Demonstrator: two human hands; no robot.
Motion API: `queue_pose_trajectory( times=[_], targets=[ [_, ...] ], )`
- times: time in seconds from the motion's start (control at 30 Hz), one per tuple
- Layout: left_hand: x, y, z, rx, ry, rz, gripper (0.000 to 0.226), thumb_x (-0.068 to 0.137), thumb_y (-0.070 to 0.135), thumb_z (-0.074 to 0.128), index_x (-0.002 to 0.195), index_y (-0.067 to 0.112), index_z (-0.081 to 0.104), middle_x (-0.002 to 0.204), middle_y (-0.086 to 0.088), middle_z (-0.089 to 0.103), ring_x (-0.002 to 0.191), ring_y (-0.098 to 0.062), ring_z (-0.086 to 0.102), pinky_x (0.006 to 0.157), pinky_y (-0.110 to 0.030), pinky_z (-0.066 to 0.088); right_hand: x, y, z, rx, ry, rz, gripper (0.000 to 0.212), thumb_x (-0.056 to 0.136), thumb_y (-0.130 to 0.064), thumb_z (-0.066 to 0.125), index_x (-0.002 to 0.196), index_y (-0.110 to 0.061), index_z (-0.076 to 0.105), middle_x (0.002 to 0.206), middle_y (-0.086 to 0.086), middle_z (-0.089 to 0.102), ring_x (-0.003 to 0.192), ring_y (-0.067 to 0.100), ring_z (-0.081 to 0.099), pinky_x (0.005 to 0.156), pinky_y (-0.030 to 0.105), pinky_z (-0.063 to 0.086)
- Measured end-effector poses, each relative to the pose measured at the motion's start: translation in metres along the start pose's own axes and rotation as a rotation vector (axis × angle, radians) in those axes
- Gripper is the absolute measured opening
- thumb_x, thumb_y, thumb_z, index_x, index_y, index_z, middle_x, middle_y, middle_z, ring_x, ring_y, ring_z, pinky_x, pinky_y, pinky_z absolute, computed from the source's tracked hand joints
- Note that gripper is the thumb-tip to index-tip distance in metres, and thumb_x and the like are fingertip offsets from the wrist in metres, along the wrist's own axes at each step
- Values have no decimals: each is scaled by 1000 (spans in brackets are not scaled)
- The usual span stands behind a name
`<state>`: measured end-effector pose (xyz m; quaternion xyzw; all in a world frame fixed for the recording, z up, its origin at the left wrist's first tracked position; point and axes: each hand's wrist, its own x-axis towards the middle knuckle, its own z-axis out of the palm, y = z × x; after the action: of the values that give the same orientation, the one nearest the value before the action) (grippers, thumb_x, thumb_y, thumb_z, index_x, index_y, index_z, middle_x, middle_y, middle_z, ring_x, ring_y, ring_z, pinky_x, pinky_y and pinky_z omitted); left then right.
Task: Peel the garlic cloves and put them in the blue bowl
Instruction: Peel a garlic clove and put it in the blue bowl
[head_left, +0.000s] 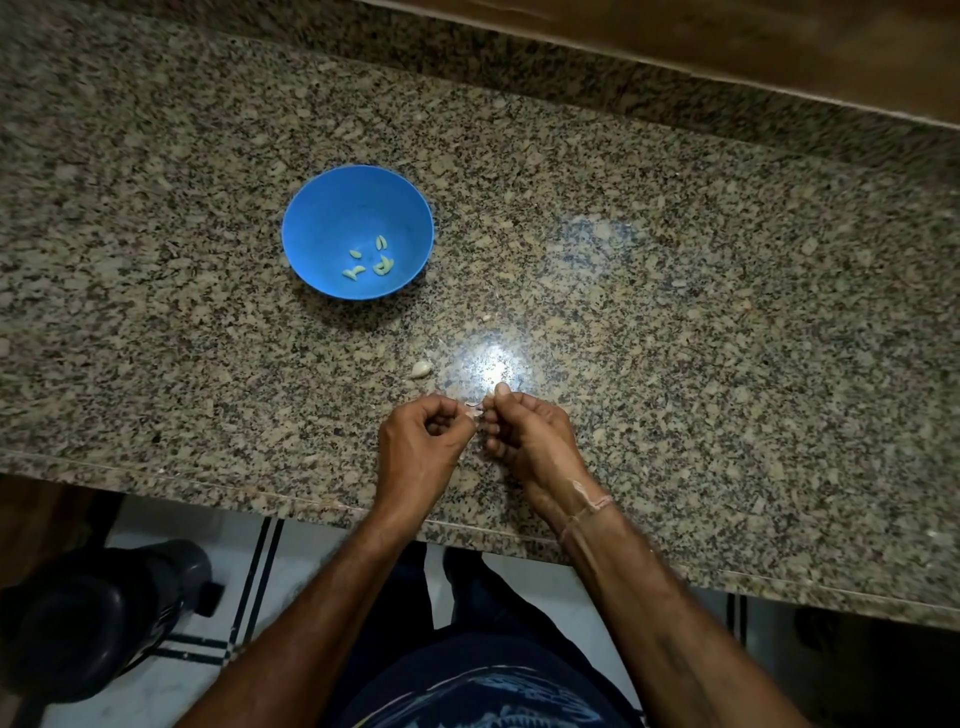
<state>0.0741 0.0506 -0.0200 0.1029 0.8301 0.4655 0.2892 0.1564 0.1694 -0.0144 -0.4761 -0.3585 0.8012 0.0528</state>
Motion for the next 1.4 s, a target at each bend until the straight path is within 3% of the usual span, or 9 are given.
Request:
queue_pose_trajectory(
  times=[0.2, 0.37, 0.5, 0.6, 0.7, 0.87, 1.03, 1.2, 1.4],
  targets=[
    [4, -2, 1, 74, 32, 23, 8, 92, 15, 72, 98, 20, 75, 86, 8, 71, 80, -8, 67, 67, -15, 54, -1, 0, 2, -123, 10, -62, 23, 96, -27, 73, 86, -6, 70, 73, 4, 68, 60, 14, 59, 59, 25, 51],
    [4, 5, -2, -47, -38, 94, 12, 97, 27, 71, 107, 26, 77, 96, 13, 76, 91, -4, 71, 79, -27, 59, -1, 1, 1, -167, 23, -106, 26, 95, -29, 74, 84, -7, 67, 70, 3, 64, 58, 14, 56, 58, 26, 51],
    [3, 7, -2, -85, -38, 69, 5, 91, 27, 77, 96, 26, 78, 89, 12, 77, 86, -6, 72, 79, -34, 62, 1, 6, 2, -222, 32, -120, 32, 97, -33, 72, 87, -3, 66, 71, 7, 62, 61, 17, 55, 56, 27, 50],
    [2, 9, 0, -85, -13, 34, 5, 91, 26, 78, 94, 23, 78, 85, 9, 76, 81, -5, 72, 77, -34, 63, 1, 9, 6, -447, 124, -319, 37, 99, -29, 69, 85, 4, 64, 75, 12, 62, 66, 17, 55, 60, 24, 50],
    [0, 11, 2, 1, 10, 113, 3, 94, 22, 74, 95, 19, 75, 88, 9, 73, 84, -7, 70, 76, -29, 60, 0, 6, 12, -686, 206, -482, 33, 100, -26, 68, 80, 0, 64, 68, 3, 59, 57, 0, 48, 55, 11, 43],
    [3, 5, 1, 356, 18, 459, 8, 101, 14, 61, 93, 14, 65, 89, 9, 58, 77, -12, 54, 63, -19, 38, -4, -1, 11, -285, 41, 47, 27, 103, -23, 62, 84, -3, 63, 62, -2, 53, 49, 10, 44, 46, 22, 39],
    [3, 5, 4, 319, -56, 412, 18, 107, 19, 49, 89, 18, 54, 82, 13, 48, 72, 1, 45, 59, -10, 32, -3, 5, 11, -572, 76, -201, 31, 105, -27, 57, 79, -10, 58, 65, 1, 49, 58, 19, 44, 54, 30, 41],
    [3, 5, 3, 235, -91, 366, 20, 108, 15, 47, 89, 19, 51, 86, 7, 51, 74, 0, 46, 62, -9, 35, -4, -4, 11, -233, -37, 99, 33, 106, -26, 56, 75, -15, 58, 61, -5, 49, 51, 9, 42, 49, 22, 37],
    [7, 0, 6, -60, -248, -5, 33, 111, 35, 41, 89, 20, 60, 75, -2, 57, 69, -14, 50, 62, -35, 41, -1, 6, 9, -767, 24, -502, 37, 107, -24, 56, 71, -22, 48, 64, -9, 45, 52, 0, 38, 50, 14, 34]
  ],
)
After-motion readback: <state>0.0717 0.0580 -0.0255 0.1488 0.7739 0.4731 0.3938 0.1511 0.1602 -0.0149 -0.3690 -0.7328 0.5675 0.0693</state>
